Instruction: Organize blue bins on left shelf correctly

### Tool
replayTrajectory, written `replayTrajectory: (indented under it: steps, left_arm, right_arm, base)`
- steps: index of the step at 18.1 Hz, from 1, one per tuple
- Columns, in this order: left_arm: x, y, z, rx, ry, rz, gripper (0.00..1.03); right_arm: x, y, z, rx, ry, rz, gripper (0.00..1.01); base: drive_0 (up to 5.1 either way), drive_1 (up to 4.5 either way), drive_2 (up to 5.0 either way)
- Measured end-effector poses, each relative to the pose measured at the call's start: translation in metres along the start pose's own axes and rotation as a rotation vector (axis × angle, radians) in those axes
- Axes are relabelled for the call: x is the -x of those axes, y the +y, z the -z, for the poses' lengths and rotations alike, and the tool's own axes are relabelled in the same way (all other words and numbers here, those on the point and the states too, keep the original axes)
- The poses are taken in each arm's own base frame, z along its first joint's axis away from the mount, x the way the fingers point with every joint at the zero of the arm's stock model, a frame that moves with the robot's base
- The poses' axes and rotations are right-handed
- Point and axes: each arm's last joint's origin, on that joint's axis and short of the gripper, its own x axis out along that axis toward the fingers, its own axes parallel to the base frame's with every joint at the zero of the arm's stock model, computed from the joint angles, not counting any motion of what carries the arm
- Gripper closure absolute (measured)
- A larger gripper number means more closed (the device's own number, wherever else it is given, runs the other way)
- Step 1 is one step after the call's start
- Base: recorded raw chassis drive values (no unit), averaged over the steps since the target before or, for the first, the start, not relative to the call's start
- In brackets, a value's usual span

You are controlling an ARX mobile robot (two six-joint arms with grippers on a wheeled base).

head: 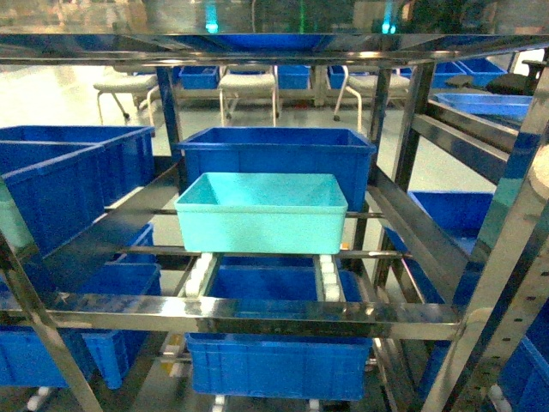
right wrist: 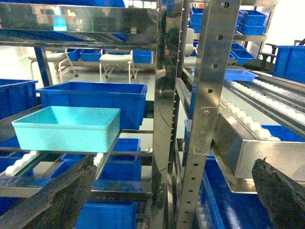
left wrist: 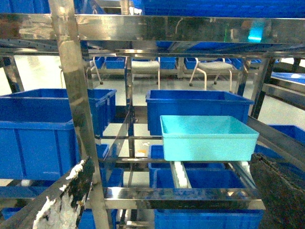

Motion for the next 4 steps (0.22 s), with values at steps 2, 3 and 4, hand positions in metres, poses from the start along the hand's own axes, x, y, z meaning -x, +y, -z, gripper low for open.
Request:
replayTrajectory:
  steps: [2, 3, 4]
  left_arm:
    - [0.0000, 0.0000, 0.0000, 0.000, 0.000, 0.000, 0.05]
    - [0.0000, 0.0000, 0.0000, 0.000, 0.000, 0.000, 0.05]
    - [0.0000, 0.0000, 0.0000, 0.000, 0.000, 0.000, 0.05]
  right_arm:
    - [0.0000, 0.0000, 0.0000, 0.000, 0.000, 0.000, 0.03]
    - [0.0000, 0.0000, 0.0000, 0.000, 0.000, 0.000, 0.03]
    - [0.0000, 0.0000, 0.0000, 0.000, 0.000, 0.000, 0.03]
  base:
    - [0.0, 0.00, 0.0]
    - [0.0, 0.00, 0.0]
    - [0.0, 0.00, 0.0]
